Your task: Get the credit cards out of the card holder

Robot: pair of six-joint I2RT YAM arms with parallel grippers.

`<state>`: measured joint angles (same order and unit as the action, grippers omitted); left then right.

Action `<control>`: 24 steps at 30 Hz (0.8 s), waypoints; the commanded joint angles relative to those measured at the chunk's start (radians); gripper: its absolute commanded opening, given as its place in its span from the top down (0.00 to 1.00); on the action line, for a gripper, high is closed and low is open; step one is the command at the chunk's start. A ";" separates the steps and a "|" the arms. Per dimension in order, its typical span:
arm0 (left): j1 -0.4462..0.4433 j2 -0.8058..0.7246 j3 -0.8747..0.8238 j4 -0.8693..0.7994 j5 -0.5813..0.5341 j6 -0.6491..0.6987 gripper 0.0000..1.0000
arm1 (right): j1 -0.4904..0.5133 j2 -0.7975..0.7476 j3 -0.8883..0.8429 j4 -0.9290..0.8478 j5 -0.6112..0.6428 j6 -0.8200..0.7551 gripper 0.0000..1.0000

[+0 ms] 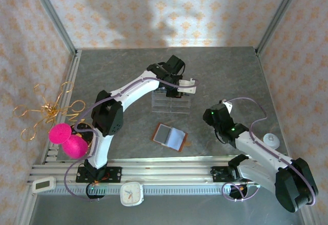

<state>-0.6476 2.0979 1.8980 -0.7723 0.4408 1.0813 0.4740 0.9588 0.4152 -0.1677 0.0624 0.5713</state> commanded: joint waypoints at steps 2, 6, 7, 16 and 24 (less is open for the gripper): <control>-0.002 0.025 0.044 0.030 0.031 -0.033 1.00 | -0.009 0.006 0.021 0.008 0.009 -0.014 0.54; -0.004 0.043 0.056 0.037 0.014 -0.050 1.00 | -0.011 0.005 0.019 0.009 0.007 -0.017 0.54; -0.004 0.045 0.058 0.036 0.010 -0.050 1.00 | -0.011 0.004 0.018 0.010 0.008 -0.017 0.54; -0.007 0.062 0.045 0.048 -0.022 -0.069 1.00 | -0.012 0.019 0.014 0.027 -0.009 -0.020 0.54; -0.015 0.068 0.038 0.031 -0.028 -0.072 1.00 | -0.011 0.017 0.015 0.028 -0.009 -0.022 0.54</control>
<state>-0.6529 2.1365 1.9278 -0.7361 0.4274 1.0183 0.4683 0.9756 0.4152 -0.1501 0.0444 0.5632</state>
